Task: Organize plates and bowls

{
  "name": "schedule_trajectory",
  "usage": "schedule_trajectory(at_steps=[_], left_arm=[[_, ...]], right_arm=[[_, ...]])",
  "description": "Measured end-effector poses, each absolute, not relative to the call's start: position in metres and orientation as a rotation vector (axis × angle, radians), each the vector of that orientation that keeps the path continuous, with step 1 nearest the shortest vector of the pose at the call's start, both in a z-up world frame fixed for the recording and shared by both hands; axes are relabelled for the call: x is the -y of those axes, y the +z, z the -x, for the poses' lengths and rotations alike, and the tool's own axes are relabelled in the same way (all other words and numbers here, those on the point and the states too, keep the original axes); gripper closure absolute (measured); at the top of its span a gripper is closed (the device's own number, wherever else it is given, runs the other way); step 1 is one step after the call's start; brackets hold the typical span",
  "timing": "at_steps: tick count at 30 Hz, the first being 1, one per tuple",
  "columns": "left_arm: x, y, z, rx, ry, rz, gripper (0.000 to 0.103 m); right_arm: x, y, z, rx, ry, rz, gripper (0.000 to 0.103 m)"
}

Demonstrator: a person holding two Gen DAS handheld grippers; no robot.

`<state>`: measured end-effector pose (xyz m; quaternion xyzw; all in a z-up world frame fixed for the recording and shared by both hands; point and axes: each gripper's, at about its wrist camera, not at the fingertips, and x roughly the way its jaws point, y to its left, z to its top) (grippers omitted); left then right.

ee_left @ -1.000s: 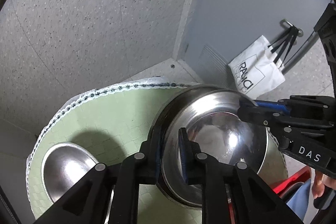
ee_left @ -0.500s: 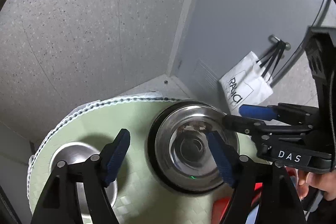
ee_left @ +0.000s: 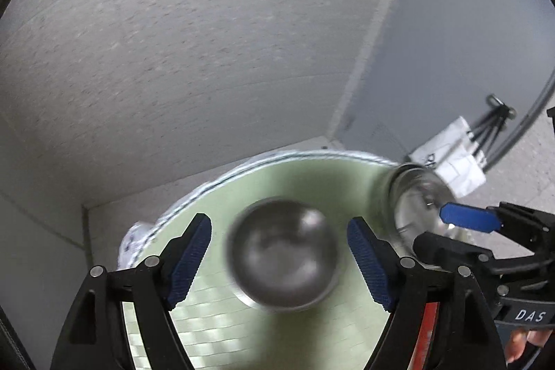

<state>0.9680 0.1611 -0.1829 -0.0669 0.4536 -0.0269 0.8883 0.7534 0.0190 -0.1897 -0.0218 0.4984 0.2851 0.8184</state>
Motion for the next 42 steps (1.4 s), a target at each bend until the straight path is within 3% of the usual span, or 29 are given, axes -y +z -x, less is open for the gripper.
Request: schedule_trajectory(at_steps=[11,15,21,22,23,24,25,26,31,42], left_arm=[[-0.195,-0.236,-0.97,-1.072,-0.011,0.19,0.03],[-0.19,-0.256,-0.985,-1.125,-0.039,0.192,0.059],[-0.185,-0.272,-1.004,-1.144,-0.084,0.194,0.088],[-0.184,-0.274,-1.005,-1.143,-0.089,0.189,0.089],[-0.184,-0.273,-1.005,-1.139,-0.098,0.189,0.09],[-0.183,-0.272,-1.006,-1.134,-0.113,0.189,0.091],[-0.182,-0.272,-1.005,-1.131,-0.109,0.178,0.091],[-0.181,-0.273,-1.005,-1.13,-0.103,0.166,0.091],[-0.181,-0.267,-1.0,-1.116,-0.118,0.181,0.091],[-0.146,-0.18,-0.982,-0.957,-0.189,0.166,0.091]], right_arm=[[-0.082,-0.241,-0.761,-1.157,0.553,0.145,0.044],[-0.089,-0.257,-0.765,-1.166,0.507,0.209,0.044],[-0.094,-0.276,-0.776,-1.194,0.466,0.257,0.044],[-0.094,-0.278,-0.776,-1.2,0.477,0.25,0.05],[-0.095,-0.279,-0.776,-1.206,0.486,0.245,0.068],[-0.095,-0.281,-0.776,-1.214,0.493,0.241,0.073],[-0.095,-0.281,-0.777,-1.214,0.497,0.231,0.088],[-0.093,-0.281,-0.778,-1.224,0.516,0.2,0.092],[-0.083,-0.27,-0.779,-1.213,0.537,0.157,0.092],[-0.036,-0.194,-0.767,-1.071,0.557,0.067,0.092]])
